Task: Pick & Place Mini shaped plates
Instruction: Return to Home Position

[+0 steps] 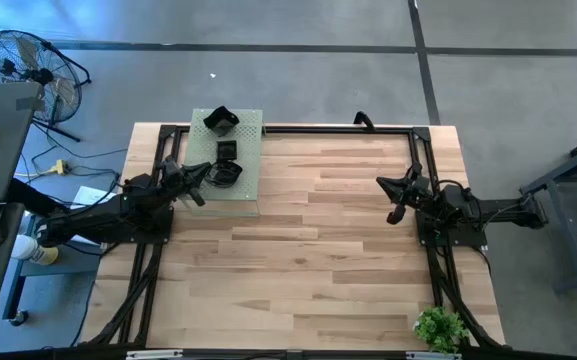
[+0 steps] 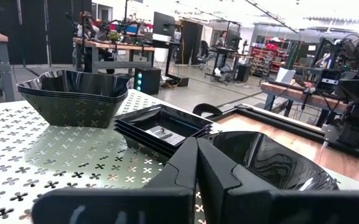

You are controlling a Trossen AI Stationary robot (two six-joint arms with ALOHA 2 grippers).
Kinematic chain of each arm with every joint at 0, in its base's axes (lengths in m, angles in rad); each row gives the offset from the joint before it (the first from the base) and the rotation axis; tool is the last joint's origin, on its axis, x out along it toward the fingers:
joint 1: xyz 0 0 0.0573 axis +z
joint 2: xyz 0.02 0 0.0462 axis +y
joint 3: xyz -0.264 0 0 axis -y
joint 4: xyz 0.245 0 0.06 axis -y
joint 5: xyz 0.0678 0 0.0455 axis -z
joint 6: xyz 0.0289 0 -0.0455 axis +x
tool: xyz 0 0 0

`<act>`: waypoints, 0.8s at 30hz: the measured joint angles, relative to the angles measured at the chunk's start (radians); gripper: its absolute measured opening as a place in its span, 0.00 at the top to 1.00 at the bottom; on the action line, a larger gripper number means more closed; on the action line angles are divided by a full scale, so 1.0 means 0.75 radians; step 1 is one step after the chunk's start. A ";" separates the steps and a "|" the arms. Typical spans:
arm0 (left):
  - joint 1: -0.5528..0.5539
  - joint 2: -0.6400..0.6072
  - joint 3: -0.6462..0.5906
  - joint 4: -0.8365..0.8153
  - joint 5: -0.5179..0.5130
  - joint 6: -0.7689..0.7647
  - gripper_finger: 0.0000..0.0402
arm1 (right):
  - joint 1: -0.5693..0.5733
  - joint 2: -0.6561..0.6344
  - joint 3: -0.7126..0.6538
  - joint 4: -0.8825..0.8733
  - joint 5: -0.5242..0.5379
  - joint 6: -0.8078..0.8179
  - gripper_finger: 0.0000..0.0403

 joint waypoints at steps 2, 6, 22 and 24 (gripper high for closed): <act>0.000 0.000 0.000 0.000 0.000 0.000 1.00 | 0.000 0.000 0.000 0.000 0.000 0.000 0.98; 0.000 0.000 0.000 0.000 0.000 0.000 1.00 | 0.000 0.000 0.000 0.000 0.000 0.000 0.98; 0.000 0.000 0.000 0.000 0.000 0.000 1.00 | 0.000 0.000 0.000 0.000 0.000 0.000 0.99; 0.000 0.000 0.000 0.000 0.000 0.000 1.00 | 0.000 0.000 0.000 0.000 0.000 0.000 0.99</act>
